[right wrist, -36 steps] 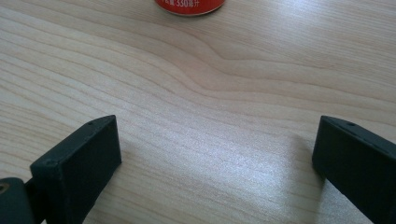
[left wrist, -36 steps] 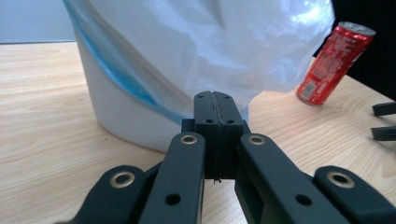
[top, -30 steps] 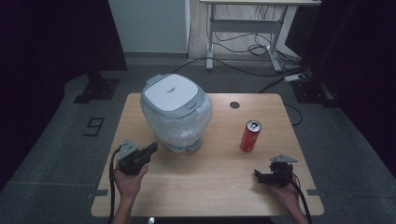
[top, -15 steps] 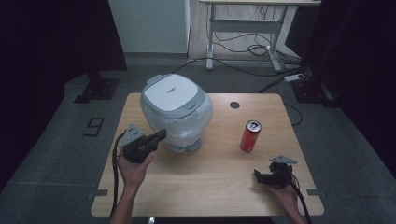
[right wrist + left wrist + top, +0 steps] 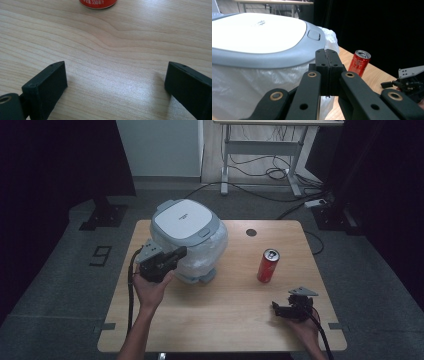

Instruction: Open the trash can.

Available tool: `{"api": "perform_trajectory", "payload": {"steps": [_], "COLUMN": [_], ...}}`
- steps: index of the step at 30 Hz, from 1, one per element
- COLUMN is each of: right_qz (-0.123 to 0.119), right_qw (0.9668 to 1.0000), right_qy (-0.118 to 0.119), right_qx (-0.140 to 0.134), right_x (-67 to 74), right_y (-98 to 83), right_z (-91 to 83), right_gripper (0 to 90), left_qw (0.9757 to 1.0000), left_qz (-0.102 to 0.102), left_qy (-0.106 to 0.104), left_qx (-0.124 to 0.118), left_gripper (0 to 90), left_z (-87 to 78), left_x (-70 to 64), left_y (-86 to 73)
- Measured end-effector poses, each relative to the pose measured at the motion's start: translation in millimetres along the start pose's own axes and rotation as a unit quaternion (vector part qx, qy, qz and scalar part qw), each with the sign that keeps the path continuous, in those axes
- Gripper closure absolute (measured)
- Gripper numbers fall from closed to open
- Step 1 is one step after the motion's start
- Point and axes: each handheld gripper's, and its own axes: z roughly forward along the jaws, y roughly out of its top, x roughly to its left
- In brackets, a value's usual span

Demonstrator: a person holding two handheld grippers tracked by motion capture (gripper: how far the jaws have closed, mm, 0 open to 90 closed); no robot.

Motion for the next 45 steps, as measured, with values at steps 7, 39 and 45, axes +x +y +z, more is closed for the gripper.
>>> {"api": "perform_trajectory", "payload": {"steps": [7,39,45], "right_qz": [-0.002,-0.011,-0.011], "right_qw": [1.0,0.9998,0.9998], "right_qy": [0.001,0.012,0.013], "right_qx": [0.002,-0.008,-0.009], "right_x": [0.5,2.5,2.7], "right_y": [0.3,-1.2,-1.3], "right_z": [0.6,-2.5,-2.6], "right_gripper": [2.0,11.2,11.3], "left_qw": [0.9999,0.9992,0.9989], "left_qz": [-0.004,-0.003,-0.01], "left_qy": [-0.009,-0.006,0.0], "left_qx": [0.003,0.038,0.047], "left_gripper": [89.5,89.7,89.7], "left_z": [10.1,61.8,70.6], "left_x": [-0.5,1.1,3.8], "left_y": [10.3,43.6,43.5]}}
